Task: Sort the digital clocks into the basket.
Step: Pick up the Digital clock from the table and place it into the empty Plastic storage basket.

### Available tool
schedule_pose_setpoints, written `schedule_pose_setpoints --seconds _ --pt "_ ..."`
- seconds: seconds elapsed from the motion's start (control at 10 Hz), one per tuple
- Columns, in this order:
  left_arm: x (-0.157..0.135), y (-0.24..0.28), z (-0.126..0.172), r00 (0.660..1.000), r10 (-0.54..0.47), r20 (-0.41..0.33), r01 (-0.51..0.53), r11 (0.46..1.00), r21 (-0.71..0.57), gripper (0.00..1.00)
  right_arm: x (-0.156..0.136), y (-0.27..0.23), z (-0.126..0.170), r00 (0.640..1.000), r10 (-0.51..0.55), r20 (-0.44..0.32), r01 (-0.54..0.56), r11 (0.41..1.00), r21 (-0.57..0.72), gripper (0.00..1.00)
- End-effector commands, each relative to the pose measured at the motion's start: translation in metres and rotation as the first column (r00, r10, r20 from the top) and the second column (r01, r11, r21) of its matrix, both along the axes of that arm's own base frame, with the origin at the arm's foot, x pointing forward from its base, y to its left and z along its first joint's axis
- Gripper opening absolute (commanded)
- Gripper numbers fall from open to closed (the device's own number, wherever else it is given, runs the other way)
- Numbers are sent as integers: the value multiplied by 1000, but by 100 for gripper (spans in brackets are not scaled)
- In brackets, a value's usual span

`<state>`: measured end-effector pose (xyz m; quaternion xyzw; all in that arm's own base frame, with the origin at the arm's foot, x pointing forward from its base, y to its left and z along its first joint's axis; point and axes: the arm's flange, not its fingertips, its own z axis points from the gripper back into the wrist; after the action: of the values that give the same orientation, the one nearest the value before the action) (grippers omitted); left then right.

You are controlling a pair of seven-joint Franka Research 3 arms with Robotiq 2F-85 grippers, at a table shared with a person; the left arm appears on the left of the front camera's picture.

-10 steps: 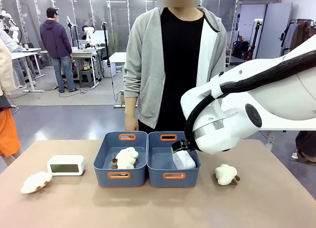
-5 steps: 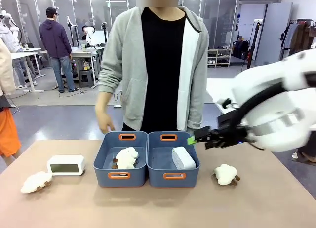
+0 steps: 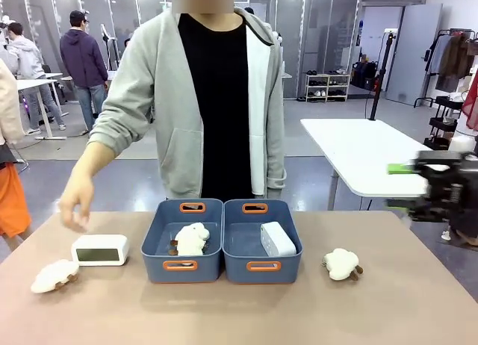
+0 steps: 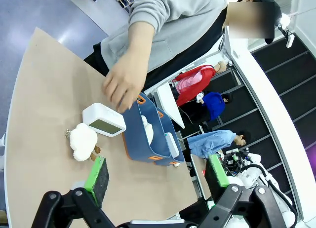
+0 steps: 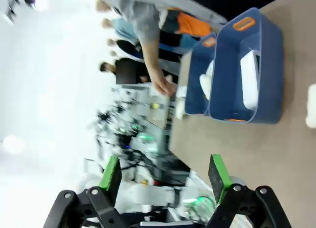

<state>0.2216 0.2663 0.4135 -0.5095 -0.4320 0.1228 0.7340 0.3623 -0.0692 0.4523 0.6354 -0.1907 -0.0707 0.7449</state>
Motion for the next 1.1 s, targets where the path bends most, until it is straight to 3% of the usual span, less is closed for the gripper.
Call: schedule_pose_setpoints --seconds 0.0,0.2,0.3,1.0 --pt "1 1 2 1000 0 23 1 1000 -10 100 -52 -43 -45 996 -70 -50 75 992 106 90" --pt "1 1 2 1000 0 23 1 1000 -10 100 -63 -65 -71 990 -137 -40 141 982 125 90" --pt "1 1 2 1000 0 23 1 1000 -10 100 -28 -74 -31 995 -80 -60 86 990 114 90" --pt "1 1 2 1000 0 23 1 1000 -10 100 -28 -74 -31 995 -80 -60 86 990 114 90"
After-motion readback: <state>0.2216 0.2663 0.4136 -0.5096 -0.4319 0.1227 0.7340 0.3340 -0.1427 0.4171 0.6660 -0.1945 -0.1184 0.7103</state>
